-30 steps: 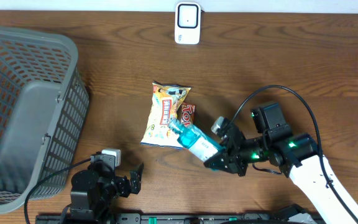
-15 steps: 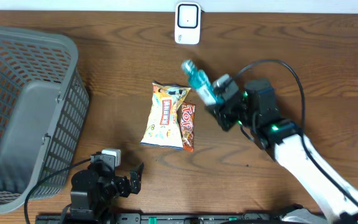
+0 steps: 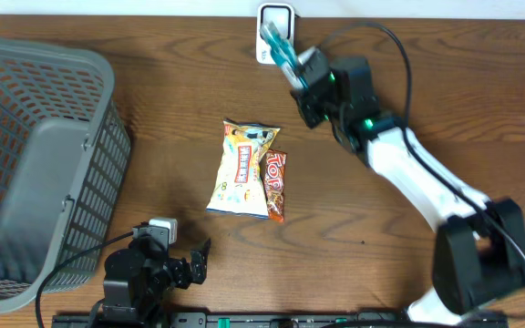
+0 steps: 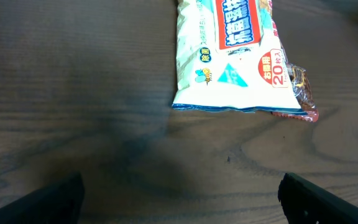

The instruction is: Scan the item barcode

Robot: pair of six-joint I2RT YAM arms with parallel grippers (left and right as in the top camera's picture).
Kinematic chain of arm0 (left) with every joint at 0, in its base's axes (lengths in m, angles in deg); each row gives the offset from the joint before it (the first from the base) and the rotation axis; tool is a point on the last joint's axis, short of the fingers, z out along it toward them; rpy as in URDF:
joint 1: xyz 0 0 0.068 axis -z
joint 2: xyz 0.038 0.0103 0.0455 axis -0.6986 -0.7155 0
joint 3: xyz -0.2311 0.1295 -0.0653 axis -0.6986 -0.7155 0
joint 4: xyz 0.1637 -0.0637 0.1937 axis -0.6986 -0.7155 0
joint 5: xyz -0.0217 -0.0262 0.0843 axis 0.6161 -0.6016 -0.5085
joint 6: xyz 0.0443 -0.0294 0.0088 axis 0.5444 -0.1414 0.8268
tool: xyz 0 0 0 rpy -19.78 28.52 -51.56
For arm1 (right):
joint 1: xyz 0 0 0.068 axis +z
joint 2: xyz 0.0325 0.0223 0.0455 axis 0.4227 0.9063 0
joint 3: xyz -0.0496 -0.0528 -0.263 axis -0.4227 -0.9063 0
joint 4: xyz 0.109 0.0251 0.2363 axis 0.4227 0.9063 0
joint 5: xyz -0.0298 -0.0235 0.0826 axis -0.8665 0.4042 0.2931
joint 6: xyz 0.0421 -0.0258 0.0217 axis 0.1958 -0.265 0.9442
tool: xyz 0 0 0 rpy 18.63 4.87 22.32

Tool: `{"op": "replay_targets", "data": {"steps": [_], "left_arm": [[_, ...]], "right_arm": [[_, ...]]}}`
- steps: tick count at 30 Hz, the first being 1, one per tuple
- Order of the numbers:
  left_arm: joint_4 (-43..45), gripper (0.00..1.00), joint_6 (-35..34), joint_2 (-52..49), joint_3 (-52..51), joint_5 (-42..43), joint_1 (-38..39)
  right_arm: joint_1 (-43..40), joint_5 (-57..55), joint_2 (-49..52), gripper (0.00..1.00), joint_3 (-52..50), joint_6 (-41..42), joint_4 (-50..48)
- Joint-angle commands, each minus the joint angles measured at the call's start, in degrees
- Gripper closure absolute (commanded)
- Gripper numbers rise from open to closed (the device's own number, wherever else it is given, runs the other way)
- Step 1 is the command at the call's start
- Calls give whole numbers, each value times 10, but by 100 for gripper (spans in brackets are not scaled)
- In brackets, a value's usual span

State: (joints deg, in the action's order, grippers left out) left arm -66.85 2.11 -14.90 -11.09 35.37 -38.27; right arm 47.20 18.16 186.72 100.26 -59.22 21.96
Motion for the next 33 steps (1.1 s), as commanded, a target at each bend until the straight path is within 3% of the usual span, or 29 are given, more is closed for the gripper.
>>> {"op": "replay_targets", "data": {"steps": [1,8,16,24,33], "left_arm": [[-26,0,1,3,-2,2,-2],[-26,0,1,3,-2,2,-2],[-26,0,1,3,-2,2,-2],[-26,0,1,3,-2,2,-2],[-26,0,1,3,-2,2,-2]], "right_arm": [[3,-38,68,98,91,-79,8],[3,-244,210,98,249,-224,-51],[5,-273,325,95,356,-265,-97],[26,-332,363,96,382,-310,-188],[28,-401,362,98,382,-376,-206]]}}
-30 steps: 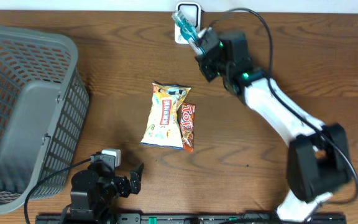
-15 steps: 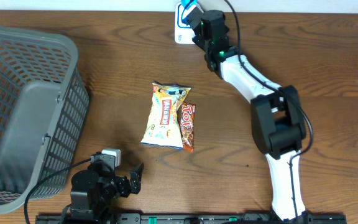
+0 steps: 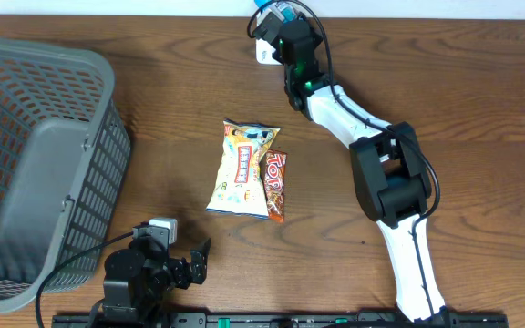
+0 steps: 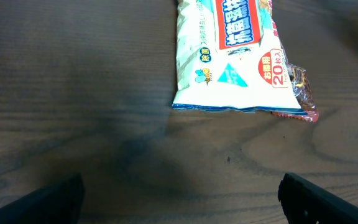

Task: Scan the item barcode
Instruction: 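Hold the Listerine bottle in front of the scanner, right gripper, then carry the Listerine bottle to the right edge and release it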

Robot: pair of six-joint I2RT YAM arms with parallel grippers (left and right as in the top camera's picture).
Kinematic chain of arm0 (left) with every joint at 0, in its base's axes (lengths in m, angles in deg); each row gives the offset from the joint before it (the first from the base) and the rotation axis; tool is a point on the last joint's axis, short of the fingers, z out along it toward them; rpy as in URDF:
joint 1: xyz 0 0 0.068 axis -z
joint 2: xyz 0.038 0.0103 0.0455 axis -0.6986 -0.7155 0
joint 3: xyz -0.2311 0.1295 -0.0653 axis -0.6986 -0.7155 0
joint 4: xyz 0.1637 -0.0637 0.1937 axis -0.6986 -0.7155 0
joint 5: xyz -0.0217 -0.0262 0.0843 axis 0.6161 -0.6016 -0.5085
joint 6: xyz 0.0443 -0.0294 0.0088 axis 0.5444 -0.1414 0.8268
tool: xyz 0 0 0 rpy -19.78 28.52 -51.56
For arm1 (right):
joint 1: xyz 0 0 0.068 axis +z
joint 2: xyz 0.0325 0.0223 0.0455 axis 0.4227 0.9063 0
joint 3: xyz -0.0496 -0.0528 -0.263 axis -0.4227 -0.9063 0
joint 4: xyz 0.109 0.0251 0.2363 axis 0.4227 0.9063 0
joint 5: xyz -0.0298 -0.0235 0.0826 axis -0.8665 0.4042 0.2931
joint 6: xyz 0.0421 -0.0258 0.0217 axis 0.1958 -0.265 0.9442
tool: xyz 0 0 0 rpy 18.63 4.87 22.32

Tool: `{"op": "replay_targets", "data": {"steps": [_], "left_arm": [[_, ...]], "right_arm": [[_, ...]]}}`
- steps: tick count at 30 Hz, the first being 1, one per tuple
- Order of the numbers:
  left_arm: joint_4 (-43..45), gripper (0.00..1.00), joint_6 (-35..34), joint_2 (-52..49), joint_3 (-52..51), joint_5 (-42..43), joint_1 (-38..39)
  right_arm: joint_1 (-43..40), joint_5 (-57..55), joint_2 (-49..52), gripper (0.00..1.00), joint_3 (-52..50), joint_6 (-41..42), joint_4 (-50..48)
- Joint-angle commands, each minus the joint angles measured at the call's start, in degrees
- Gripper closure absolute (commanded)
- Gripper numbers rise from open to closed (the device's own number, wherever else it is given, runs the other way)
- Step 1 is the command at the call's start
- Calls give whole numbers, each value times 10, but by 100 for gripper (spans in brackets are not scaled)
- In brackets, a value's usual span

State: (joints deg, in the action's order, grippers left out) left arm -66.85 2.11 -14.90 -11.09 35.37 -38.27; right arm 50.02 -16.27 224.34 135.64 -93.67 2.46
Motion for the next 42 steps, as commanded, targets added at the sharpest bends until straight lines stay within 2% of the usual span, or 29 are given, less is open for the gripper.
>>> {"op": "replay_targets", "data": {"steps": [1,6,9,13,20,24,29,36,37,39,41,42], "left_arm": [[-26,0,1,3,-2,2,-2],[-26,0,1,3,-2,2,-2],[-26,0,1,3,-2,2,-2],[-26,0,1,3,-2,2,-2],[-26,0,1,3,-2,2,-2],[-26,0,1,3,-2,2,-2],[-26,0,1,3,-2,2,-2],[-26,0,1,3,-2,2,-2],[-26,0,1,3,-2,3,-2],[-26,0,1,3,-2,3,-2],[-26,0,1,3,-2,2,-2],[-26,0,1,3,-2,2,-2]], "right_arm": [[0,-74,-18,98,28,-31,-11],[-6,-176,-52,97,28,-3,60],[-23,-219,-80,99,28,57,143],[-77,-221,-124,99,28,166,308],[-205,-167,-129,99,16,273,463],[-296,-141,-129,99,-30,308,473],[-412,-99,-129,99,-114,316,433],[-515,-34,-129,98,-179,385,399],[-526,-23,-129,97,-180,400,402],[-547,-2,-129,78,-180,427,406],[-562,13,-129,66,-177,449,414],[-566,26,-130,55,-173,457,420]]}}
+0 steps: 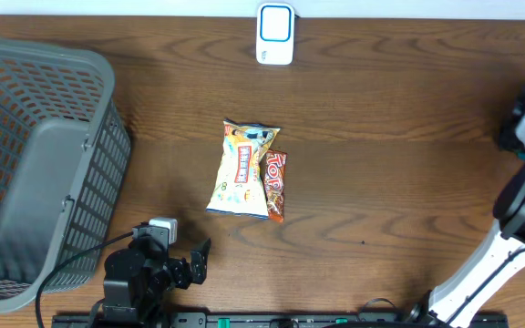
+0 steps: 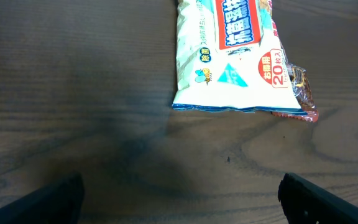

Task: Scan the item barcode
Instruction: 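Carry the Listerine bottle to the right edge and release it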

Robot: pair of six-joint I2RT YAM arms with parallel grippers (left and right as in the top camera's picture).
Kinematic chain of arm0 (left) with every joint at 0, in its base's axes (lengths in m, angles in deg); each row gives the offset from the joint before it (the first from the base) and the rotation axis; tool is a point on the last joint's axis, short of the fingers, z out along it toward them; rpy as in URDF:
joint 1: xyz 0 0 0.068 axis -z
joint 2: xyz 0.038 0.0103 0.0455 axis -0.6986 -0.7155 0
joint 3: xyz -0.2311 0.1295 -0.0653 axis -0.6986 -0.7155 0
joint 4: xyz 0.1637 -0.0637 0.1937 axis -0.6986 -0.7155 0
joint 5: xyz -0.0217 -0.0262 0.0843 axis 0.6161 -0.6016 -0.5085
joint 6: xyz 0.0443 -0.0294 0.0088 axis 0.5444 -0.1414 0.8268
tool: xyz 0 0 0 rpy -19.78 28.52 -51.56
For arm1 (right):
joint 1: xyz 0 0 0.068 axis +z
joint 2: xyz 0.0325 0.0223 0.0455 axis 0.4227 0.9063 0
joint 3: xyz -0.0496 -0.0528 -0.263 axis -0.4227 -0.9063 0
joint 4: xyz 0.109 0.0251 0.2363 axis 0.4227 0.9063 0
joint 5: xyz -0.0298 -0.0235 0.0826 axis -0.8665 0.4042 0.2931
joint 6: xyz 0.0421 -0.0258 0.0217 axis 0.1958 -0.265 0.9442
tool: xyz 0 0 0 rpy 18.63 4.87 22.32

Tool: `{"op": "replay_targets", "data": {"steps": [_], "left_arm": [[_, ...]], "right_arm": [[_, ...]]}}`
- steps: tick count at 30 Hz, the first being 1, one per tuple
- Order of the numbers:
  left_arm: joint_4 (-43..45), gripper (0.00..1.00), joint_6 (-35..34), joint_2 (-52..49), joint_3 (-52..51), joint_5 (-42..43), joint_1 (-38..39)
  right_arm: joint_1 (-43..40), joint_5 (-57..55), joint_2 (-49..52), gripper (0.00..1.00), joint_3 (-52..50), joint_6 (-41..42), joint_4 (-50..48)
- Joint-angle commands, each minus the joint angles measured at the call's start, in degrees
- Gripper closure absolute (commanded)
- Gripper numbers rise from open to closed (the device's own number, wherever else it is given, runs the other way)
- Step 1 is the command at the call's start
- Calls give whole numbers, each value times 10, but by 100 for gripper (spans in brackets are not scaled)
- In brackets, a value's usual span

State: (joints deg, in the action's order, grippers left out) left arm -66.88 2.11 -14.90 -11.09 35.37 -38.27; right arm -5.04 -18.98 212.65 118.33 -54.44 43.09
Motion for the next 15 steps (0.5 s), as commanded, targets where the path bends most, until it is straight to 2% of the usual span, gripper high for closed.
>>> {"op": "replay_targets", "data": {"steps": [1,2,3,4,8,12,15], "left_arm": [[-26,0,1,3,-2,2,-2],[-26,0,1,3,-2,2,-2],[-26,0,1,3,-2,2,-2],[-26,0,1,3,-2,2,-2],[-26,0,1,3,-2,2,-2],[-26,0,1,3,-2,3,-2],[-26,0,1,3,-2,2,-2]], "right_arm": [[-18,78,-15,40,7,71,23],[-18,116,-19,28,17,72,33],[-18,155,-23,6,27,72,41],[-15,202,-30,1,38,72,50],[9,388,-85,1,91,83,76],[58,459,-146,1,100,132,80],[111,467,-181,1,100,181,113]]}}
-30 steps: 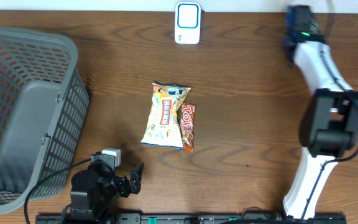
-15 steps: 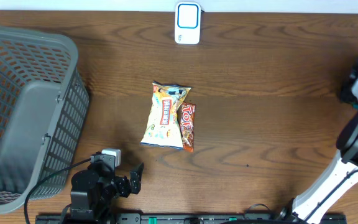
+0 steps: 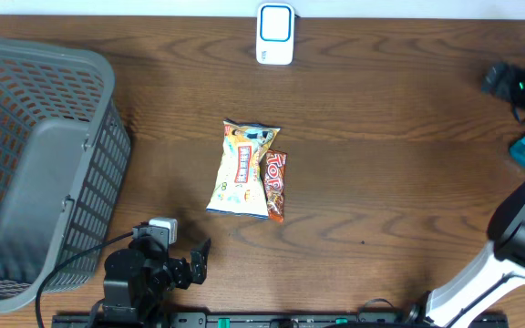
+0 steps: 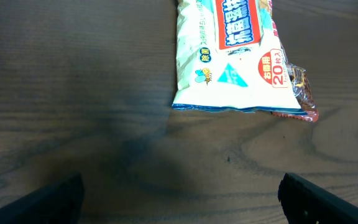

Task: Scan the item barcode
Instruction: 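Carry the Listerine bottle to the right edge and release it, then move the right gripper back over the red candy bar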

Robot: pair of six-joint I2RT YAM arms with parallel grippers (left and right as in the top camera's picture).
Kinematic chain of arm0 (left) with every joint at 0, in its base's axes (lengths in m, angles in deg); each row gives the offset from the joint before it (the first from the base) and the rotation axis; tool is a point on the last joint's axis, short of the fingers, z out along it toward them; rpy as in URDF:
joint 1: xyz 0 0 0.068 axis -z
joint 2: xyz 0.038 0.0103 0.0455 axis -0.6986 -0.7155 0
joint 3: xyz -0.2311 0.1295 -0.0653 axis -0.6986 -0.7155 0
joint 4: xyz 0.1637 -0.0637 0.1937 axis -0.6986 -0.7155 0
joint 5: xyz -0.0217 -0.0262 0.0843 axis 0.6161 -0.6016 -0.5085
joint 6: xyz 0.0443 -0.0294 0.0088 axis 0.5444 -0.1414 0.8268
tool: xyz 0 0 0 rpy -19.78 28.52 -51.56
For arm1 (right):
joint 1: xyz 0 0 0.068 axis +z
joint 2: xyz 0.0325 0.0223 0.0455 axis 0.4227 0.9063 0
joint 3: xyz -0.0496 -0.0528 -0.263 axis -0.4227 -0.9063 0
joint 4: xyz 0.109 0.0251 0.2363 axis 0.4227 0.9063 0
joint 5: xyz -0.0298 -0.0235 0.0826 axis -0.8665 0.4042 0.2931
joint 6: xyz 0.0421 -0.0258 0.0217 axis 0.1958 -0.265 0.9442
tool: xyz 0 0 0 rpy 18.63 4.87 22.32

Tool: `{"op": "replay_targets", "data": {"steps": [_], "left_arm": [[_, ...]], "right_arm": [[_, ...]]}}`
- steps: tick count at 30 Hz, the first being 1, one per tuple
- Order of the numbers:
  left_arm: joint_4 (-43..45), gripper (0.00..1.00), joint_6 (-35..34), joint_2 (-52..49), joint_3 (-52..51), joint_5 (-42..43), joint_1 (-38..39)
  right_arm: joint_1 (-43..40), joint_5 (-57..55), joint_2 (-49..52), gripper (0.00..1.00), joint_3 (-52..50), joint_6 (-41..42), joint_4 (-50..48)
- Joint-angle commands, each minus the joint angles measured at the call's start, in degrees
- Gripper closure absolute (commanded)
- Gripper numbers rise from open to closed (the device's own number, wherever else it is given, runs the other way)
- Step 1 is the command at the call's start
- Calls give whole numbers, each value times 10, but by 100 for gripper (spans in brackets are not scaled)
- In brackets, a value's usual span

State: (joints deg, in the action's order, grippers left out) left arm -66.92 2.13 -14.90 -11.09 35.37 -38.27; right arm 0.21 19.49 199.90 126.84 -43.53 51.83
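The white-and-blue scanner (image 3: 274, 34) stands at the table's far edge with nothing over it. A white-and-yellow snack bag (image 3: 241, 169) (image 4: 229, 56) lies mid-table, partly over an orange packet (image 3: 275, 187) (image 4: 303, 93). My left gripper (image 3: 194, 266) (image 4: 179, 199) rests open near the front edge, short of the bag and holding nothing. The right arm's dark end (image 3: 509, 80) is at the far right edge. A teal packet shows just below it, and whether it is held cannot be told.
A large grey mesh basket (image 3: 39, 164) fills the left side of the table. Bare wood lies between the bag and the right edge.
The right arm's dark end has shifted upward at the right edge, and a teal packet now shows beside it. The left gripper, bag and orange packet have not moved.
First the right gripper held a teal packet just beside the scanner. Then it was right over the scanner. Later the arm was at the right edge with the scanner uncovered. Now the teal packet shows at that edge. The left arm stayed still throughout.
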Motion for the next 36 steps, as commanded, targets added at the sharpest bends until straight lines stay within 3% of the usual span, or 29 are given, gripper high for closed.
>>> {"op": "replay_targets", "data": {"steps": [1,8,10,13,21,25,36], "left_arm": [[-25,0,1,3,-2,2,-2],[-25,0,1,3,-2,2,-2],[-25,0,1,3,-2,2,-2],[-25,0,1,3,-2,2,-2],[-25,0,1,3,-2,2,-2],[-25,0,1,3,-2,3,-2],[-25,0,1,3,-2,2,-2]], "right_arm": [[76,81,-61,1,15,87,39],[234,131,-62,1,0,269,122],[277,159,-58,4,-4,253,147],[356,123,-50,23,-9,221,202],[581,-152,-3,25,-10,233,275],[654,-250,57,36,-10,273,282],[728,-318,136,39,-10,273,264]]}}
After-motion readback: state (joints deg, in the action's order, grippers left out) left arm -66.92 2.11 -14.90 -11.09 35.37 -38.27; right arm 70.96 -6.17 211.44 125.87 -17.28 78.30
